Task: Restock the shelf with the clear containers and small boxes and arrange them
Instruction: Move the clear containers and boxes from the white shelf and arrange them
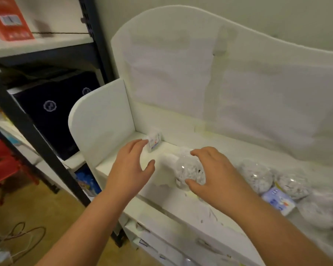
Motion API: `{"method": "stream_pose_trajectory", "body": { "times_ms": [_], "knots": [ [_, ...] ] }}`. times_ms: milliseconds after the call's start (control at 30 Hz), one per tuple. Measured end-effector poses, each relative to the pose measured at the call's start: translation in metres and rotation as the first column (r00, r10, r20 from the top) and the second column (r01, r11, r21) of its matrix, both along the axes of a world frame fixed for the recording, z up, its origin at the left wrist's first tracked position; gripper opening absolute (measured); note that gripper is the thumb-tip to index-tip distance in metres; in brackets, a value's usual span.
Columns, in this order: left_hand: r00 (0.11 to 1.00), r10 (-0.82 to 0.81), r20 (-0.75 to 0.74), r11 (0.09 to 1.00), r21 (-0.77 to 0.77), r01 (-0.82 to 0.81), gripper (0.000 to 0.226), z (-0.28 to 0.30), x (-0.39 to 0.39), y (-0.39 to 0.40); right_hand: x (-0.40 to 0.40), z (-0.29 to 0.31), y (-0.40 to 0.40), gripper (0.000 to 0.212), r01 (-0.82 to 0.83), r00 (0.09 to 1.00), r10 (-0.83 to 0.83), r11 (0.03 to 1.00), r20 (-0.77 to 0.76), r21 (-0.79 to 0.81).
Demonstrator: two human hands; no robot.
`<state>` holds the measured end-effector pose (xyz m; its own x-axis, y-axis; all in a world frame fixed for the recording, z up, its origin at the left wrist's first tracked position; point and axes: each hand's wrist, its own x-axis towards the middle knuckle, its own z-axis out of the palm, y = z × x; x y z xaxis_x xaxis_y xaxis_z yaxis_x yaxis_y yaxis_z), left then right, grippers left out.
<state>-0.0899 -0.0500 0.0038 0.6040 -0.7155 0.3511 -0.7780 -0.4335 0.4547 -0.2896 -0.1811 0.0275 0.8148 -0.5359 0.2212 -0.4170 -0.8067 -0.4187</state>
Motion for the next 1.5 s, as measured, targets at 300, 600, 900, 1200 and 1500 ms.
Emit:
{"method": "stream_pose_trajectory", "body": {
  "times_ms": [300,600,900,1200,1500],
  "knots": [
    [0.995,-0.057,-0.078,0.997,0.051,0.061,0.057,-0.037,0.08,-0.058,0.047,-0.008,-0.008,0.062,-0.011,0.971,-0.005,0.998,-0.24,-0.065],
    [0.972,-0.016,-0.235,0.999,0.027,0.023,0.042,-0.067,0.104,-0.088,0.054,-0.014,-0.012,0.064,-0.023,0.958,-0.011,0.993,-0.287,-0.118],
    [0.96,-0.048,-0.277,0.987,-0.161,0.003,0.036,-0.058,0.11,-0.068,0.053,-0.013,-0.01,0.061,0.056,0.988,-0.067,0.995,-0.137,-0.083],
    [0.941,-0.195,-0.278,0.929,-0.359,0.087,0.034,0.001,0.065,-0.041,0.033,0.022,-0.004,0.065,0.16,0.962,-0.193,0.971,0.191,0.177],
    [0.858,-0.423,-0.293,0.852,-0.449,0.267,0.033,0.055,-0.04,-0.016,-0.078,0.054,0.035,0.073,0.307,0.779,-0.4,0.915,0.482,0.263]
  ]
}}
